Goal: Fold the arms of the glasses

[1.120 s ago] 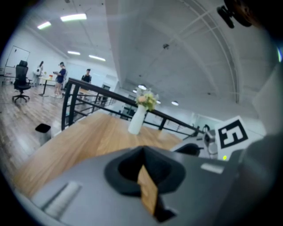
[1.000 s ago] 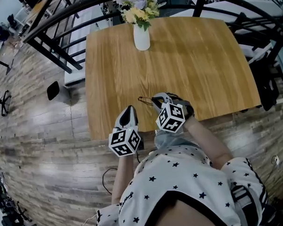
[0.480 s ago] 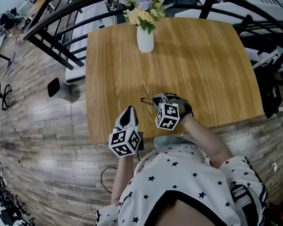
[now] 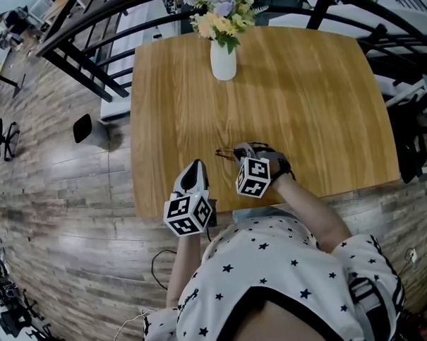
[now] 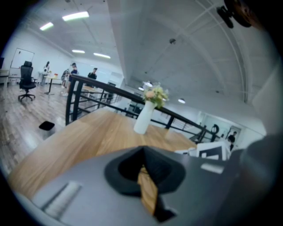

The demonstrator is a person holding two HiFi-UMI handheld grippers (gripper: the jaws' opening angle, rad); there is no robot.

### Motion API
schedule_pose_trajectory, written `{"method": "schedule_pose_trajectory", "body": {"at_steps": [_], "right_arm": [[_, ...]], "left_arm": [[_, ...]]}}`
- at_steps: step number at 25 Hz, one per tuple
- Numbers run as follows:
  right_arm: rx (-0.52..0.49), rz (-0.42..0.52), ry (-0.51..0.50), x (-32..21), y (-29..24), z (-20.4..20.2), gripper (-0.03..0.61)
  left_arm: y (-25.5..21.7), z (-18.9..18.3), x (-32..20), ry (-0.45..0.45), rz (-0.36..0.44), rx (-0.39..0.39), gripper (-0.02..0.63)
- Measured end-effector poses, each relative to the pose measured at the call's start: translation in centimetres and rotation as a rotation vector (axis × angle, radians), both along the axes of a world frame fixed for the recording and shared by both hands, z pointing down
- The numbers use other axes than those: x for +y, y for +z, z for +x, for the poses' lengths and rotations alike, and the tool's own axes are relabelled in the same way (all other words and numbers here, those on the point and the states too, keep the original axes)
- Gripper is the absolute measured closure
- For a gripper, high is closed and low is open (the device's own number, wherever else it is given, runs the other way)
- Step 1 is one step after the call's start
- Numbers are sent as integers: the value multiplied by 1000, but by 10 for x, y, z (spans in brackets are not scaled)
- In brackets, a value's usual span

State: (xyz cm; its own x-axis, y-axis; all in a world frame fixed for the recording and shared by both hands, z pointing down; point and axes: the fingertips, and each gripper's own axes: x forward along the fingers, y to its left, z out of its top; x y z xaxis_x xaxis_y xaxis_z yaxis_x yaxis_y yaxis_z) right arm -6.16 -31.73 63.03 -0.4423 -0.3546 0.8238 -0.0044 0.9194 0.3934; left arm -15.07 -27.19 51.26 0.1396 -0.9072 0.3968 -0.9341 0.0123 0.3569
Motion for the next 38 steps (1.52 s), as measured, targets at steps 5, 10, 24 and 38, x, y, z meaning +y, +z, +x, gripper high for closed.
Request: {"method": "schedule_pose_trajectory", "body": {"at_steps": [5,10,24,38], "right_arm": [[11,-19,-7,10,2,1,546],[29,-37,-14,14,12,0,546],[-4,-1,23,18,14,0,546],[-273,-4,233,55,-35,2,505]], "left_arm": [[-1,3,4,9,-5,0,606],[1,1,3,16,-10,-3,606],[0,4,25,34,-17,2,606],[-1,5,61,72,-1,5,606]]}}
